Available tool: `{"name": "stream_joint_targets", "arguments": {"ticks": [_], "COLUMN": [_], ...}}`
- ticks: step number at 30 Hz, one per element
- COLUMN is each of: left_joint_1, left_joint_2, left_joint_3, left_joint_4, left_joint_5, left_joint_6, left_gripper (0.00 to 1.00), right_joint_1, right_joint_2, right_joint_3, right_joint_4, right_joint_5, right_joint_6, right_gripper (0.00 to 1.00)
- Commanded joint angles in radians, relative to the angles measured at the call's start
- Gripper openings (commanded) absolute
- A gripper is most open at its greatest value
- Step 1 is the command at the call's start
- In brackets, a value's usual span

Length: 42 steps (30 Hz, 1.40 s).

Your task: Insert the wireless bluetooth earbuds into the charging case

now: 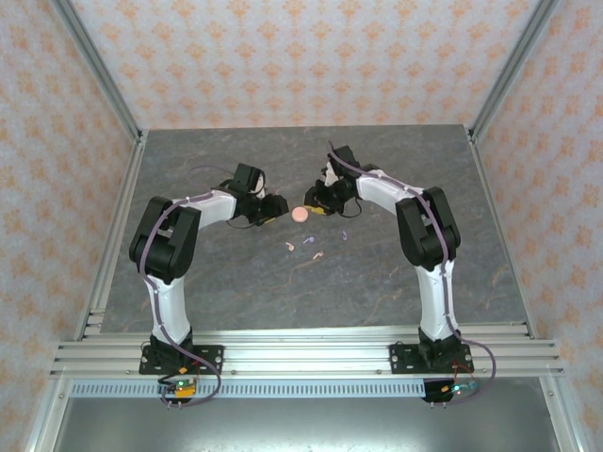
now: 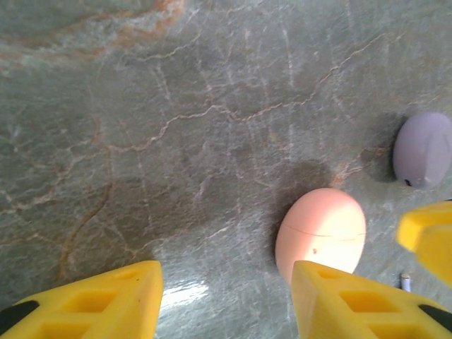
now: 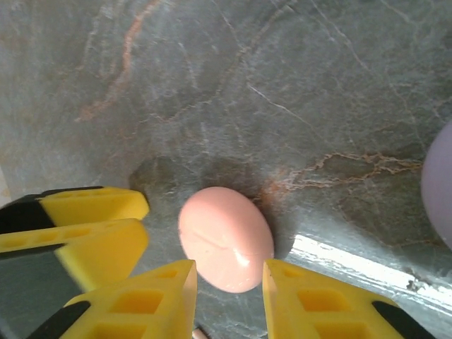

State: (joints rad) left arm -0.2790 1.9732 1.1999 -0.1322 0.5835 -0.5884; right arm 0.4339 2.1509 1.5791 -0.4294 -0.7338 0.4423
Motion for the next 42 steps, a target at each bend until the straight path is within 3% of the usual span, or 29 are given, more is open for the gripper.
{"name": "stream_joint_targets", "arguments": {"ticks": [1, 23, 42], "left_joint_1": [-0.003, -0.046, -0.075], "left_joint_2": [0.016, 0.116, 0.116], "left_joint_3": [0.013, 0.053, -0.003], "left_joint_4": [0.06, 0.098, 0.164], "left_joint_5": [0.051, 0.116, 0.14], "left_joint_6": [-0.025, -0.059, -0.154], "left_gripper": [0.52, 0.51, 0.38], "right_joint_1": [0.003, 0.002, 0.003], "right_joint_2": [0.029, 0.059, 0.045], "right_joint_3": [0.011, -0.007, -0.054], "right_joint_4": [-0.006, 0.027, 0.068], "right_joint_5": [-0.017, -0.033, -0.034], "right_joint_6": [0.012, 0.033, 0.064], "right_gripper": [0.31, 0.25, 0.23]}}
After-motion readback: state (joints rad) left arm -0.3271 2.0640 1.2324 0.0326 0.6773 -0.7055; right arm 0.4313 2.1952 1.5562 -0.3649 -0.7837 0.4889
